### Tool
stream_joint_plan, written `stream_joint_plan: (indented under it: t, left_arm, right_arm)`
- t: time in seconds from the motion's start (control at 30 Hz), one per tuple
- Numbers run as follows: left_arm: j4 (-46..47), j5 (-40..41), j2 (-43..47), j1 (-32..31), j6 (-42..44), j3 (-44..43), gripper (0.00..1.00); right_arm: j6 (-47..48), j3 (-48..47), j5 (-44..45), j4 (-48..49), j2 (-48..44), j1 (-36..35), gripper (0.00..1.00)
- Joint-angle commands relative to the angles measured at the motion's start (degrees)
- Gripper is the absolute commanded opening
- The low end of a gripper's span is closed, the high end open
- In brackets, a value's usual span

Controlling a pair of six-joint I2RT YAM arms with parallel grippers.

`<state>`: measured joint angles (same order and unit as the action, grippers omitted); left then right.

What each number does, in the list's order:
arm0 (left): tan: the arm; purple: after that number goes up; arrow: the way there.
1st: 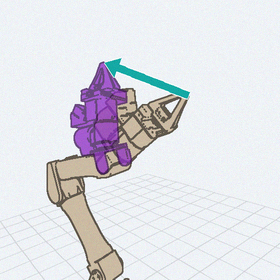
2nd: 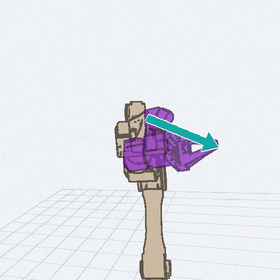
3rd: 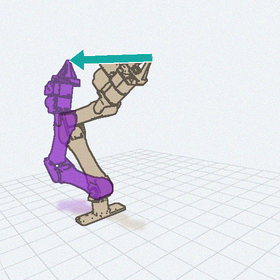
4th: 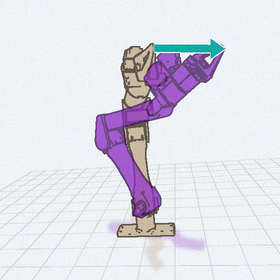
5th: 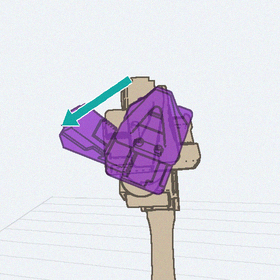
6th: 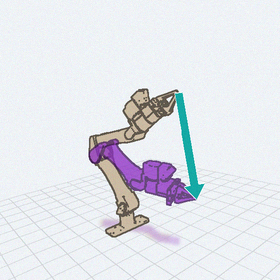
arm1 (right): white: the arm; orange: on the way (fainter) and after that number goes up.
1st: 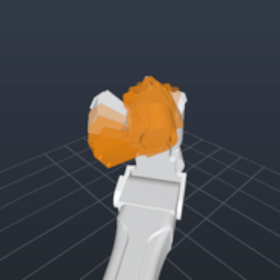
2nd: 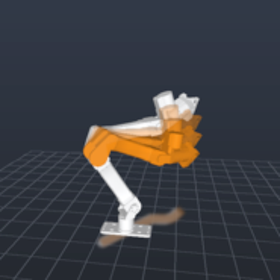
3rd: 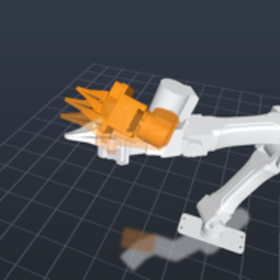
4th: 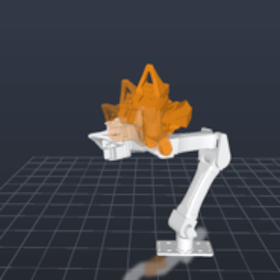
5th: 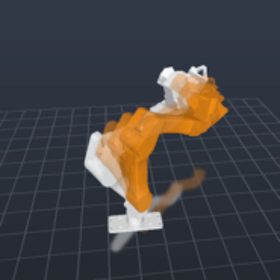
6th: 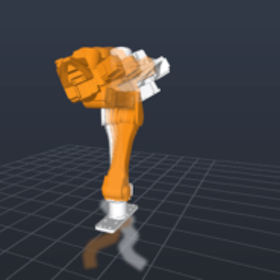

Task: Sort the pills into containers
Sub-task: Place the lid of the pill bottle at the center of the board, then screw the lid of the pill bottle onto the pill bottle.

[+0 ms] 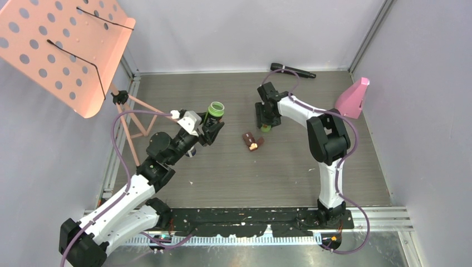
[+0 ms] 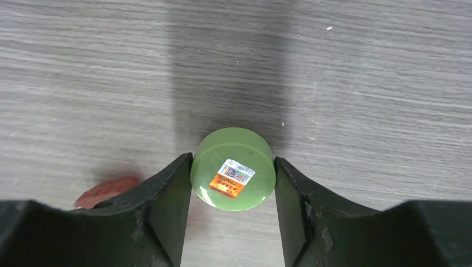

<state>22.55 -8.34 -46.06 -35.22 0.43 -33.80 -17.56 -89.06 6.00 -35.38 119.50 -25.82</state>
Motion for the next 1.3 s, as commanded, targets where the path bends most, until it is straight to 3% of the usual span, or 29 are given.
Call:
stream_joint_plan:
  t: [0.0, 0.27, 0.4, 0.63, 0.8, 1.03, 1.17, 1.27]
  left_arm:
    - [5.0, -2.72, -1.81, 0.12, -0.03, -0.02, 0.0]
    - [7.7, -5.51, -6.4, 0.42, 5.78, -1.43, 0.0]
    - [6.98, -11.18, -8.73, 2.68, 7.16, -3.37, 0.0]
    - [2.63, -20.35, -11.03, 5.24, 8.2, -7.2, 0.0]
    - [0.26, -22.53, -12.05, 5.25, 8.58, -9.0, 0.0]
    - [-5.84, -18.89, -12.52, 5.25, 10.52, -11.34, 0.0]
    - [-7.34, -19.0, -12.33, 5.25, 11.58, -11.65, 0.0]
    - [-8.65, -19.36, -12.29, 5.25, 12.56, -11.7, 0.0]
  right_arm:
    - [0.74, 1.33, -6.05, 3.9, -10.6, 2.53, 0.39]
    - [1.51, 7.28, -28.2, 11.97, -25.2, 5.78, 0.39]
    - [-0.32, 11.21, -40.05, 19.27, -31.29, 5.78, 0.39]
    - [-10.2, 15.7, -57.59, 35.59, -37.71, 5.54, 0.39]
    - [-15.54, 15.48, -60.93, 42.0, -38.03, 3.45, 0.4]
    - [-17.63, 14.06, -62.78, 44.19, -37.56, 0.8, 0.4]
    - [-15.41, 12.02, -62.86, 40.83, -36.82, -0.66, 0.39]
    - [-9.92, 9.25, -60.11, 33.09, -36.22, -1.55, 0.39]
